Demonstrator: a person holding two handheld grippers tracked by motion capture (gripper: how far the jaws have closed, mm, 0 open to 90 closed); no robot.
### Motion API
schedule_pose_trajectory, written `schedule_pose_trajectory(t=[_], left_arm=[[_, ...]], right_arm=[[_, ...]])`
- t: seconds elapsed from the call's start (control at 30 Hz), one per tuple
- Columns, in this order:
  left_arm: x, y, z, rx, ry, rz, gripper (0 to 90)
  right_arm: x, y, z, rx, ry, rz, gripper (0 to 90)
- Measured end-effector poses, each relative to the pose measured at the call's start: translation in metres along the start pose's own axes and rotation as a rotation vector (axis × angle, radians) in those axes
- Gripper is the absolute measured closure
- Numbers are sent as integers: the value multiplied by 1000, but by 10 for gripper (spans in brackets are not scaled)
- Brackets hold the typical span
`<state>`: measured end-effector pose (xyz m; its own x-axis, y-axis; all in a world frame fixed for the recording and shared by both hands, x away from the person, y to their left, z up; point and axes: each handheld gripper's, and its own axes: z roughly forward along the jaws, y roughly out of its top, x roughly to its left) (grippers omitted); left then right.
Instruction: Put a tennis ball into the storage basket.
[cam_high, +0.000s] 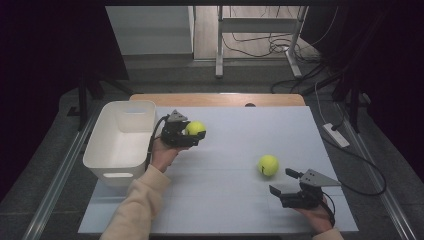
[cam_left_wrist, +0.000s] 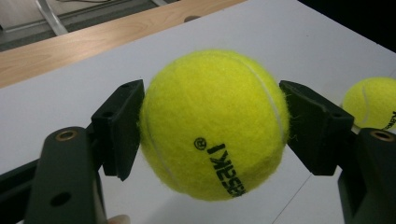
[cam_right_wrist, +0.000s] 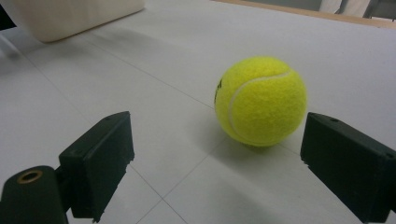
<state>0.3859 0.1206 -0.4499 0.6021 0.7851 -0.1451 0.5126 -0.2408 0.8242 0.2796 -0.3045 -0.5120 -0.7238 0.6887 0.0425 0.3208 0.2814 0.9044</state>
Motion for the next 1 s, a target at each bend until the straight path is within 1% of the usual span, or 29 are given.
schedule_pose_trajectory(t=[0.2, 0.37, 0.63, 0.9, 1.0], left_arm=[[-3, -2, -6, -17, -9, 13, 276], [-6, -2, -10, -32, -24, 6, 276], [-11, -1, -16, -55, -30, 18, 275], [-14, -1, -20, -73, -37, 30, 275], [-15, 0, -22, -79, -41, 29, 275]], right_arm=[[0, 0, 0, -1, -2, -1, 94], [1, 0, 1, 0, -3, -2, 94], [1, 0, 0, 2, -6, -3, 94], [1, 0, 0, 1, -7, 0, 94], [1, 0, 0, 3, -10, -1, 94]])
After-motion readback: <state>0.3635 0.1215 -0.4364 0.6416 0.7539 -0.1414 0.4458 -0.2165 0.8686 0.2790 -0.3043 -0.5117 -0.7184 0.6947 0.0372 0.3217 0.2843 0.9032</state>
